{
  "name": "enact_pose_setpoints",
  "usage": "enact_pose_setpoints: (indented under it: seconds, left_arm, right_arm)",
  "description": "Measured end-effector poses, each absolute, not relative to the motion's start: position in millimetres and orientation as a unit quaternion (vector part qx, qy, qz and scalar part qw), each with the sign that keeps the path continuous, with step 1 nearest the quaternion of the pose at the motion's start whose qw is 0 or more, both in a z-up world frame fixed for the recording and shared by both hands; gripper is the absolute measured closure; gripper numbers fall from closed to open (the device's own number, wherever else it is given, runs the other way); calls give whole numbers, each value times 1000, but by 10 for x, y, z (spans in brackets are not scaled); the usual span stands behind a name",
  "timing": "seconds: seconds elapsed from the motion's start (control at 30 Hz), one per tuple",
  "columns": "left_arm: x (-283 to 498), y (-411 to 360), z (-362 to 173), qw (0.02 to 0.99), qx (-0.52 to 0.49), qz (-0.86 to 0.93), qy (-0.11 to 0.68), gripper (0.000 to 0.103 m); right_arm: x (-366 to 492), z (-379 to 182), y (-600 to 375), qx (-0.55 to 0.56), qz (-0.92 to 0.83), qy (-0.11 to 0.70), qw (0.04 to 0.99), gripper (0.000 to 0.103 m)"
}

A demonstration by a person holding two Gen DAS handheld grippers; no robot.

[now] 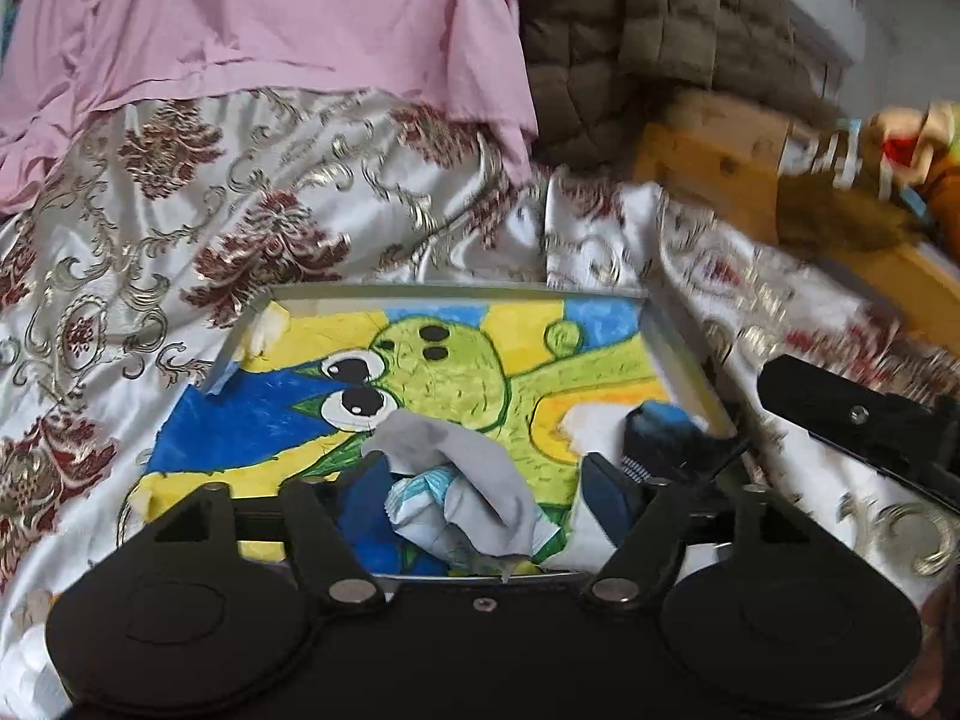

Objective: Organize soft objects
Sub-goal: 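Carry both socks over the painted tray and open both grippers to drop them, then move both grippers back from the tray toward the striped towel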

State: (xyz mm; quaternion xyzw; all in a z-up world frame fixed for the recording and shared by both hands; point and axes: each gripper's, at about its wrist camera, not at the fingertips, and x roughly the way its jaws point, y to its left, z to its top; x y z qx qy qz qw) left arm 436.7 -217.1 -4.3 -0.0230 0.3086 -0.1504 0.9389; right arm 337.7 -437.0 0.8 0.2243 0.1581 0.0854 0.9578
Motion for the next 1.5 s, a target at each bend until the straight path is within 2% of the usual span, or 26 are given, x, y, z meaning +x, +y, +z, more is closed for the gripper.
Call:
enact_pose_setpoints:
  seconds: [0.33,0.4,0.6,0.8,1.07,1.27,1.5]
  left_arm:
    - [3808,-1689,301,954,-72,-128,261,11]
    - [3669,-1622,395,957,-71,-129,249,5]
    - [3251,-1438,626,962,-79,-133,225,1]
    - [2939,-1280,762,967,-77,-125,207,1]
    - [2507,-1002,835,971,-73,-126,188,1]
    - [2164,-714,759,973,-70,-124,179,1]
    - [1757,-383,596,975,-62,-125,175,1]
  right_arm:
    - [2893,371,-4199,204,97,138,964,1]
    - [2790,437,-4139,197,99,134,966,0]
    - [2499,560,-3911,170,96,114,974,0]
    - [2232,585,-3715,169,93,95,977,0]
    - [1829,625,-3309,113,46,63,991,0]
    - [1498,539,-3061,104,65,19,992,0]
    - [1201,451,-2599,32,62,2,998,0]
